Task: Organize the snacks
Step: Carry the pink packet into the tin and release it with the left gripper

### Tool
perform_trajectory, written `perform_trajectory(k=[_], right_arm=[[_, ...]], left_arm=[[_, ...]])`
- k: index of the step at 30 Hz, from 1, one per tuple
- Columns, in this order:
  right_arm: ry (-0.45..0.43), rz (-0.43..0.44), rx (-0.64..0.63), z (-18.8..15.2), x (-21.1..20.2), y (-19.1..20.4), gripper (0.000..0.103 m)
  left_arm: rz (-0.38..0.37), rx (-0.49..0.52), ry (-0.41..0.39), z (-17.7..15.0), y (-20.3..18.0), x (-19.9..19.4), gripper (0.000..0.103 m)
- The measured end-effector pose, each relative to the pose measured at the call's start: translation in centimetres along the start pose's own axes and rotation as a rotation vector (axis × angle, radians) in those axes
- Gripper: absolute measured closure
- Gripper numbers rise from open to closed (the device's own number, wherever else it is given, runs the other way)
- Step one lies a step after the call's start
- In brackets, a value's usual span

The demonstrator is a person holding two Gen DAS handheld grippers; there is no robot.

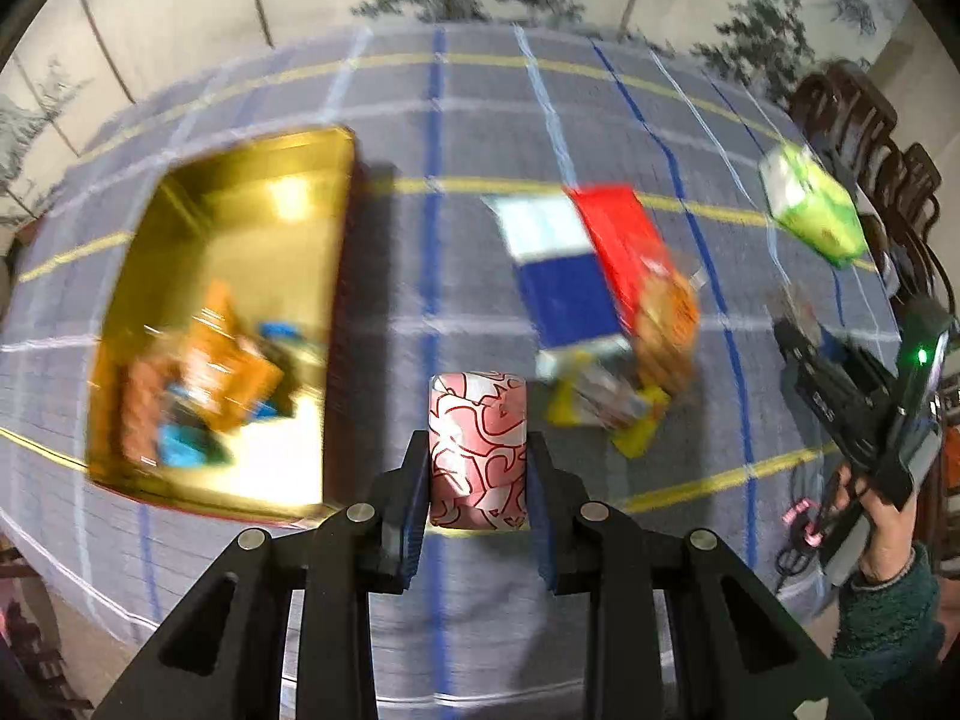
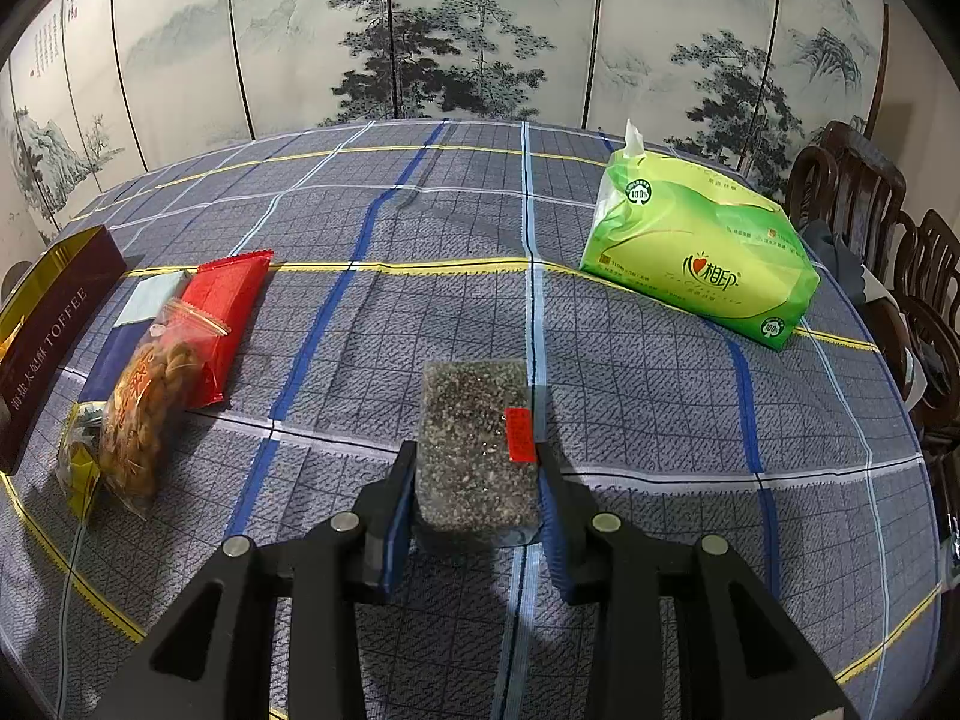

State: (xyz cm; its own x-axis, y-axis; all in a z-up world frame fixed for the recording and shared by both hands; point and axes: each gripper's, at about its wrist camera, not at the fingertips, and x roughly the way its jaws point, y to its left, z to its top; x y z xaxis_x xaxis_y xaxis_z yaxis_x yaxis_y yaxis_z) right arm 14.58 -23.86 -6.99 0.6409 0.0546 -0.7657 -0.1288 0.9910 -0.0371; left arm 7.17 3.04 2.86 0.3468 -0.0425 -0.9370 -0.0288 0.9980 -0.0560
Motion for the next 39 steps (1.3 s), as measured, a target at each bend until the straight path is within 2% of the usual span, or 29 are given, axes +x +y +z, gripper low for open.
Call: perform_trajectory(k=[6, 11, 17, 31, 39], right_arm=[[0.000, 0.000, 0.000, 0.0, 0.0, 0.0, 0.066], [0.000, -0.001, 0.000, 0.0, 0.0, 0.0, 0.067], [0.000, -0.001, 0.000, 0.0, 0.0, 0.1, 0.067], [0.000, -0.004, -0.001, -0.1, -0.1, 0.1, 0.067], [-0.001, -0.004, 0.000, -0.1, -0.1, 0.1, 0.067]], left_arm=[[0.092, -0.039, -0.069, 0.9, 4.8, -1.6, 0.077], [0.114, -0.109, -0.066, 1.2, 9.3, -1.4, 0.077], [0.148, -0.142, -0.051, 1.0, 13.2, -0.8, 0.077], [0.162, -0.122, 0.004, -0.3, 16.2, 1.6, 0.077], [0.155, -0.145, 0.019, -1.0, 17.4, 2.4, 0.077]])
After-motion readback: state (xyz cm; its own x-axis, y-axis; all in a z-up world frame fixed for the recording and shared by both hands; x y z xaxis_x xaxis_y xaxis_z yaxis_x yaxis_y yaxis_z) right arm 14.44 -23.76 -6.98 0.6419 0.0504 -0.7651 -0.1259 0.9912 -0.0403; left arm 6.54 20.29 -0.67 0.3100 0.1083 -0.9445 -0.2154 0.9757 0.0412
